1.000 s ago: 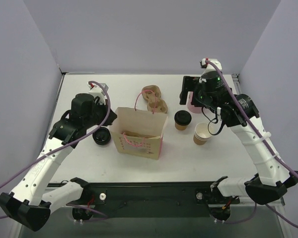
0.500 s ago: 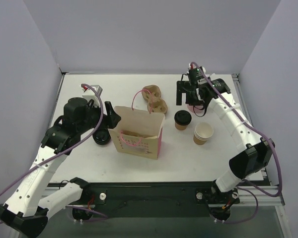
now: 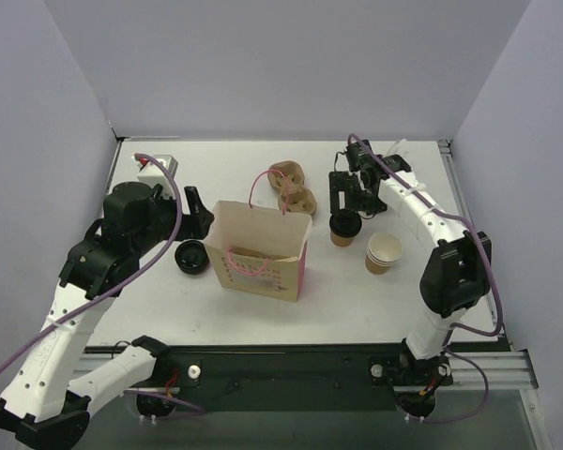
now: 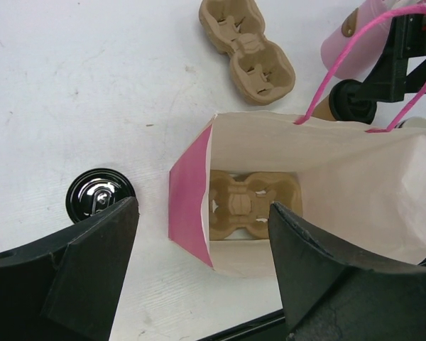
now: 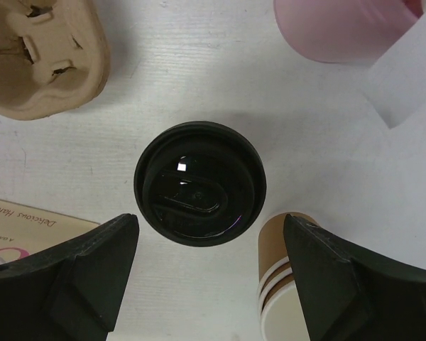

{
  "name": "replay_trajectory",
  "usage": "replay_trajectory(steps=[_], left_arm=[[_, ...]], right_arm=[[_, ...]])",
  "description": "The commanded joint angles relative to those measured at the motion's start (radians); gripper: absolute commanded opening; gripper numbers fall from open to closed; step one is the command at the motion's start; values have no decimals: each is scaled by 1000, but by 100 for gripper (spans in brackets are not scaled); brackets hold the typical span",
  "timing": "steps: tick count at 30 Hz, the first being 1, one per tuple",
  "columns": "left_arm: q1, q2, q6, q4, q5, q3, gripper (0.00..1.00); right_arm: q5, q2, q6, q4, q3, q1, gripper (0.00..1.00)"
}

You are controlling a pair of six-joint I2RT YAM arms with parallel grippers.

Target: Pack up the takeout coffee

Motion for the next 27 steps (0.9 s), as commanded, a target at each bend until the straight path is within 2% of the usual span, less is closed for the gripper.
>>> replay_trajectory(steps=[1, 22, 27], left_arm=[[6, 5, 36, -46, -45, 26, 83], [6, 14, 41, 0, -54, -3, 83], [6, 12, 41, 1, -48, 0, 82]], right_arm=[[-50, 16, 30, 45, -28, -20, 84], [-38, 51, 42, 69, -83, -21, 84], [-35, 53, 36, 72, -91, -20, 78]])
